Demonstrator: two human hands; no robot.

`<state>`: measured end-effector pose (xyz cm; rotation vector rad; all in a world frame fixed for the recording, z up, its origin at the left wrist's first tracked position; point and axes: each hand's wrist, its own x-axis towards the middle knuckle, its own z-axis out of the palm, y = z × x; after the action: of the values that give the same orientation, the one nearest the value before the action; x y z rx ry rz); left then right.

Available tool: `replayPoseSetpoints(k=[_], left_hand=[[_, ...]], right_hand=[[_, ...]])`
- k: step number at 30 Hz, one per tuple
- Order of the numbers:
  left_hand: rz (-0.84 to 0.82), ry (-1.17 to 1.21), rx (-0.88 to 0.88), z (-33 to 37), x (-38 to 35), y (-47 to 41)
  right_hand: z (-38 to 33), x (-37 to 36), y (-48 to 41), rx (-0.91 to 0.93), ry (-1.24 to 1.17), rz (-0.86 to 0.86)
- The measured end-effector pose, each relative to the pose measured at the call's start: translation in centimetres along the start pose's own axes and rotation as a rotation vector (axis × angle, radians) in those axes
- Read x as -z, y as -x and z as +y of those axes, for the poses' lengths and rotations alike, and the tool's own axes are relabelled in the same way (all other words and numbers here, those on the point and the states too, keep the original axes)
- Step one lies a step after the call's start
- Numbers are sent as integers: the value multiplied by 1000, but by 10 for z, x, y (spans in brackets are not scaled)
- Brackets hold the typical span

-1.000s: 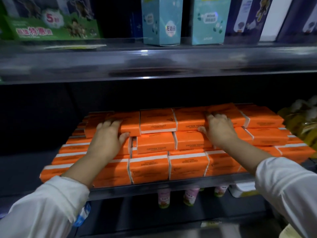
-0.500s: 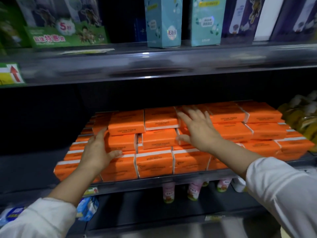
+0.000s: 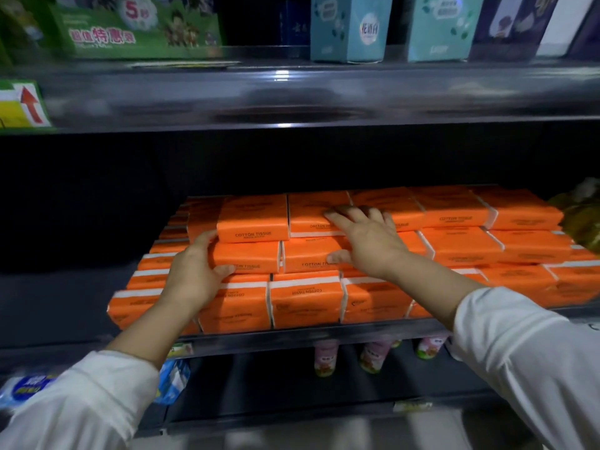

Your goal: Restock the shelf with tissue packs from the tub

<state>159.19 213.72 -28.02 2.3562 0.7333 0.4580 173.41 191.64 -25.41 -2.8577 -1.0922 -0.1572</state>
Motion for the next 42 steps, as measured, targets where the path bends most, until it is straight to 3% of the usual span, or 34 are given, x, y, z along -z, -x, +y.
replayPoseSetpoints(k=[8, 12, 16, 19, 21, 26, 30, 42], left_hand=[[55, -141, -35, -5, 9, 6], [60, -232, -57, -10, 22, 20], [137, -265, -90, -22, 27, 45], [147, -303, -211, -26, 17, 66], [100, -369, -327, -24, 4, 75], [5, -481, -501, 0, -24, 83], [-109, -554, -595, 15, -44, 83], [-227, -603, -527, 33, -62, 85]], right_hand=[[-3, 10, 11, -48, -85, 56], [6, 18, 35, -52, -212, 184], [28, -2, 80, -250, -431, 386], [35, -29, 114, -369, -532, 384], [32, -44, 127, -353, -496, 324], [25, -53, 121, -113, -330, 253], [23, -48, 105, -147, -258, 228], [24, -52, 87, -241, -158, 228]])
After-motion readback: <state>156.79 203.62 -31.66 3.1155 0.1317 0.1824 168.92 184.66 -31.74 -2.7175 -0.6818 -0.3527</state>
